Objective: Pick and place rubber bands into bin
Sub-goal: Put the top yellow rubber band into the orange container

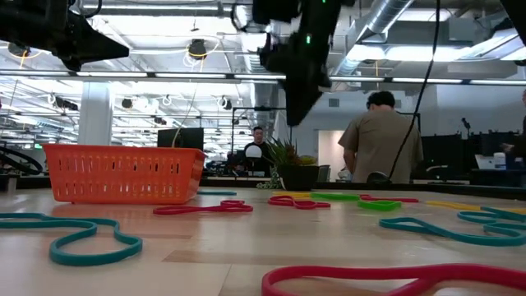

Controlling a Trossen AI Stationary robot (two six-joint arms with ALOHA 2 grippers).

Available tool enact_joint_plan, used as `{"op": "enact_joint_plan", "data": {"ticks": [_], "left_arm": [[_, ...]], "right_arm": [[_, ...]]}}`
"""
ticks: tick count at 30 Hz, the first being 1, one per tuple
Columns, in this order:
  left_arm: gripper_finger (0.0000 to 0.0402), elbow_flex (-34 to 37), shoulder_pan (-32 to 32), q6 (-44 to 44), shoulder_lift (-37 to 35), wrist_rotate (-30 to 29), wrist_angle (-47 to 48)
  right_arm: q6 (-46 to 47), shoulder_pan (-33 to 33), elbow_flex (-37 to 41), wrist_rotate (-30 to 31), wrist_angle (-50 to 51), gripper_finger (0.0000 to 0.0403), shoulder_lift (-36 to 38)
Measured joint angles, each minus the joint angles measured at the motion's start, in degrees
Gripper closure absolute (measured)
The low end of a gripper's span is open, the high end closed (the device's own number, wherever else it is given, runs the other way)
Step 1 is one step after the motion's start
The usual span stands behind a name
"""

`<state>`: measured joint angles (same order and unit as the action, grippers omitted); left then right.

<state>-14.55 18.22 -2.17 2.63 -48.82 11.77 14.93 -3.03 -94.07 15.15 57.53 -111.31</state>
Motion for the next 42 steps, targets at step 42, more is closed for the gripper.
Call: {"op": "enact_joint_plan", "data": {"ticks": [42], "left_arm": [[0.0381, 0.0, 0.0, -0.3, 0.0, 0.0, 0.0]], "right_arm": [[10.7, -5.4, 28.6, -5.9, -35.5, 0.0362, -0.3]]}}
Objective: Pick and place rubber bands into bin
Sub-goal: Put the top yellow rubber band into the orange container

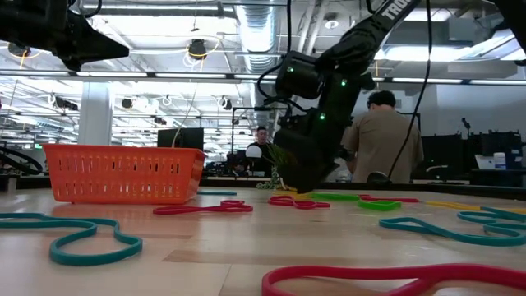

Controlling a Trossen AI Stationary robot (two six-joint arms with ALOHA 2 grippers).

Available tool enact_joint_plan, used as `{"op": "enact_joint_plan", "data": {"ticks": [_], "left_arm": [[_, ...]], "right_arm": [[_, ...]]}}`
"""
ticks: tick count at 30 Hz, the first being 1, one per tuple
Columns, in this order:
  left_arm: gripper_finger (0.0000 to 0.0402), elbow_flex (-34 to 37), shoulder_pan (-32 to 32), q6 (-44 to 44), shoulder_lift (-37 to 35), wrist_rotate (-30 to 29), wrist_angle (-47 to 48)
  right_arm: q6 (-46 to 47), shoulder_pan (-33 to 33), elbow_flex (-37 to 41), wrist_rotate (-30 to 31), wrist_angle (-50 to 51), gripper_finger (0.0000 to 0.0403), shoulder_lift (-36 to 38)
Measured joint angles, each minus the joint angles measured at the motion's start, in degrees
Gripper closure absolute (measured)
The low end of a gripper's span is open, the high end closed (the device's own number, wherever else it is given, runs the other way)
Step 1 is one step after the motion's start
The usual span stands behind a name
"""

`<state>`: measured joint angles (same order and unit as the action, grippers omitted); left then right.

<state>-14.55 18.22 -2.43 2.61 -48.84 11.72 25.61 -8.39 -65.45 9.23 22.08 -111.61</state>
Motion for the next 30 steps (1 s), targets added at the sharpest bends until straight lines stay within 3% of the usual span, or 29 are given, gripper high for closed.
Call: {"op": "enact_joint_plan", "data": {"ticks": [3, 8, 13, 17, 20, 23, 26, 30], "left_arm": [[0.0381, 0.0, 0.0, 1.2, 0.0, 0.0, 0.0], [0.0381, 0.0, 0.0, 3.1, 0.0, 2.3, -0.1], [0.0381, 0.0, 0.0, 3.0, 0.0, 7.8, -0.9], [0.0381, 0.0, 0.0, -5.2, 0.0, 13.2, -1.7], [0.0381, 0.0, 0.0, -8.1, 0.0, 13.8, -3.0], [0.0381, 0.0, 0.0, -5.9, 0.0, 11.6, -3.4], [0.0381, 0.0, 0.0, -3.9, 0.0, 10.0, -2.9], [0.0381, 0.0, 0.0, -2.2, 0.0, 9.9, 0.3]], "right_arm": [[0.0, 0.9, 0.2, 2.2, -4.5, 0.0395, -0.2], [-2.8, 2.9, 0.0, 2.0, -15.7, 0.039, -0.2], [-7.2, 5.0, -3.6, 1.1, -18.0, 0.0398, -0.2], [-11.7, 6.5, -8.8, 1.2, -18.0, 0.04, -0.2], [-13.5, 8.0, -12.0, 1.4, -17.6, 0.0401, -0.1], [-13.6, 8.8, -14.8, 6.1, -10.0, 0.04, -0.1], [-10.4, 8.3, -16.6, 11.6, 4.6, 0.0398, -0.1], [-0.2, 6.3, -17.2, 10.9, 21.5, 0.038, 0.0]]}}
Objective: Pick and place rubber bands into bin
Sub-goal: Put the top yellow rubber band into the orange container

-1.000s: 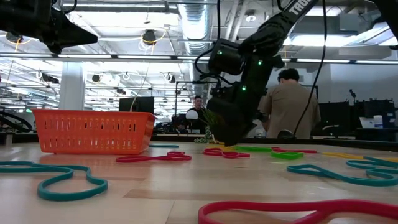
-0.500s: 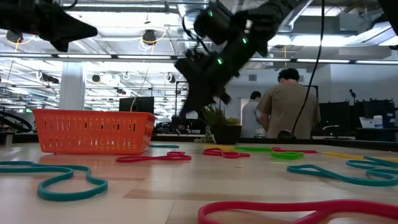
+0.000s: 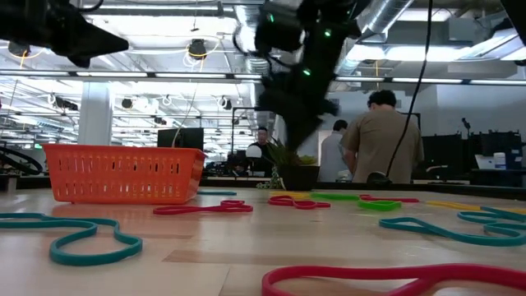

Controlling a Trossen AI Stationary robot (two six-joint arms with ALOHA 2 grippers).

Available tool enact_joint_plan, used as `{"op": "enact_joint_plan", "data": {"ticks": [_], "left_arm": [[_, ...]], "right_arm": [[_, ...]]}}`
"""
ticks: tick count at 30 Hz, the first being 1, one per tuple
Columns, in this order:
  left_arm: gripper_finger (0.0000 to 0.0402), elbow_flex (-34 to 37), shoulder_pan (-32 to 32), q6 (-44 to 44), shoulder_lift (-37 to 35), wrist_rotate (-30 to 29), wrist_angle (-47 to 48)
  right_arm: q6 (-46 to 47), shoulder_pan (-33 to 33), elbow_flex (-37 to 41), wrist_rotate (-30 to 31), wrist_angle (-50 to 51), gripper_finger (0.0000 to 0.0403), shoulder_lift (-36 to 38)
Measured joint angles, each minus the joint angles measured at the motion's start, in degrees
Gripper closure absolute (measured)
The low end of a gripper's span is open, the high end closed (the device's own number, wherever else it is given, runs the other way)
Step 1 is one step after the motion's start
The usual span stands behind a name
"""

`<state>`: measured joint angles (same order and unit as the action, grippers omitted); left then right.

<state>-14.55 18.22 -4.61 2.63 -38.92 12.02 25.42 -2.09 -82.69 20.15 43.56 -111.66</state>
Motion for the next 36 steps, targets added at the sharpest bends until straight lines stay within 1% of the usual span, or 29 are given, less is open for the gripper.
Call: {"op": "enact_joint_plan", "data": {"ticks": [1, 3, 4, 6, 8, 10, 12, 15, 17, 19, 23, 29, 32, 36], "left_arm": [[0.0381, 0.0, 0.0, 0.5, 0.0, -0.2, 0.4], [0.0381, 0.0, 0.0, 1.2, 0.0, -0.5, 1.1], [0.0381, 0.0, 0.0, 1.4, 0.0, -0.6, 1.3], [0.0381, 0.0, 0.0, 2.1, 0.0, -0.6, 1.4], [0.0381, 0.0, 0.0, 2.6, 0.0, -0.6, 1.4], [0.0381, 0.0, 0.0, 2.9, 0.0, -0.6, 1.6], [0.0381, 0.0, 0.0, 2.9, 0.0, -0.7, 1.8], [0.0381, 0.0, 0.0, 2.9, 0.0, -0.6, 2.1], [0.0381, 0.0, 0.0, 2.9, 0.0, -0.6, 2.4], [0.0381, 0.0, 0.0, 2.9, 0.0, -0.8, 2.9], [0.0381, 0.0, 0.0, 2.9, 0.0, -0.9, 2.7], [0.0381, 0.0, 0.0, 2.6, 0.0, -1.0, 2.7], [0.0381, 0.0, 0.0, 2.6, 0.0, -1.0, 2.7], [0.0381, 0.0, 0.0, 2.5, 0.0, -1.0, 2.7]], "right_arm": [[2.2, -0.6, 0.0, -0.5, 3.2, 0.0372, 0.0], [4.8, -1.8, 0.7, -0.9, 5.0, 0.0353, -0.2], [4.9, -2.5, 1.1, -1.5, 4.5, 0.0342, -0.6], [4.4, -4.1, 2.0, -4.5, 3.3, 0.032, -1.4], [4.1, -5.6, 3.1, -7.4, -0.1, 0.0299, -1.4], [4.2, -6.9, 3.7, -7.9, -3.3, 0.0279, -2.6], [4.6, -8.0, 4.4, -8.2, 0.3, 0.0263, -3.1], [4.6, -8.7, 3.8, -8.6, -2.4, 0.0246, -4.8], [4.6, -8.5, 4.3, -9.2, -1.0, 0.0241, -4.9], [4.6, -7.9, 3.8, -9.6, -3.2, 0.0238, -6.1], [4.8, -7.1, 3.9, -9.4, -3.4, 0.0239, -6.8], [4.7, -6.2, 3.8, -8.8, -4.2, 0.0253, -7.9], [4.8, -6.1, 3.8, -8.8, -4.4, 0.0269, -8.2], [5.0, -7.1, 4.6, -10.7, -5.1, 0.031, -8.2]]}}
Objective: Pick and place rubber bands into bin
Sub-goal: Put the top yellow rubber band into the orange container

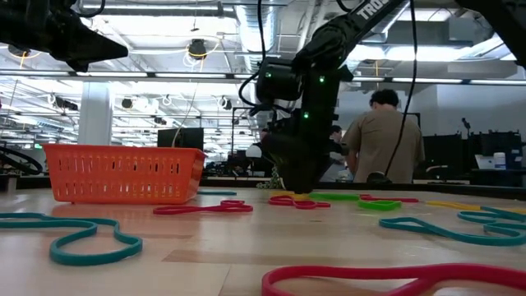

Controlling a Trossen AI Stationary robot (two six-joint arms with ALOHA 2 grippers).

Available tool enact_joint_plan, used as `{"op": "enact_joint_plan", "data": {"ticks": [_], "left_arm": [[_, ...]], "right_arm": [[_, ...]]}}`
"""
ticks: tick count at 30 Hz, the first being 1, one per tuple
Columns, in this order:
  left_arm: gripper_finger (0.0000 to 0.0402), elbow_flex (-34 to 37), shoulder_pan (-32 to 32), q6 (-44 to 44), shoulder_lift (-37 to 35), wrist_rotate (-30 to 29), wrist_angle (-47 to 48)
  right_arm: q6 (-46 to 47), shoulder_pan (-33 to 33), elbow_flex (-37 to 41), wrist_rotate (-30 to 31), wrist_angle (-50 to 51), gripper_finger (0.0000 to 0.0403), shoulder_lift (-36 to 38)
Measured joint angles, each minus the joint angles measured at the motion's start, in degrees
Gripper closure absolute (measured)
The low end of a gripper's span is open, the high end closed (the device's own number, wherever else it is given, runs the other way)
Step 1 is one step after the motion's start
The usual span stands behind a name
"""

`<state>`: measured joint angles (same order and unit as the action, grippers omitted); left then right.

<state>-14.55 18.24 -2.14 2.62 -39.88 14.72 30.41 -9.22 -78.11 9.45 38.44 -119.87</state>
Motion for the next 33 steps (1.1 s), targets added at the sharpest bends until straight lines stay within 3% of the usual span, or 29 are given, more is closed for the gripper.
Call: {"op": "enact_joint_plan", "data": {"ticks": [9, 18, 26, 33], "left_arm": [[0.0381, 0.0, 0.0, -0.1, 0.0, 0.0, 0.0], [0.0381, 0.0, 0.0, -1.6, 0.0, 0.0, -1.0], [0.0381, 0.0, 0.0, -2.2, 1.6, 3.6, -5.3], [0.0354, 0.0, 0.0, 1.1, 9.2, 10.7, -5.1]], "right_arm": [[-2.1, -1.5, 1.6, -1.4, -2.7, 0.0397, 0.4], [-7.0, 2.9, -6.1, 5.2, -2.1, 0.0401, 3.0], [-18.4, 8.0, -11.1, 5.3, -8.2, 0.0402, 6.7], [-24.7, 10.6, -11.2, -4.4, -21.6, 0.0402, 6.4]]}}
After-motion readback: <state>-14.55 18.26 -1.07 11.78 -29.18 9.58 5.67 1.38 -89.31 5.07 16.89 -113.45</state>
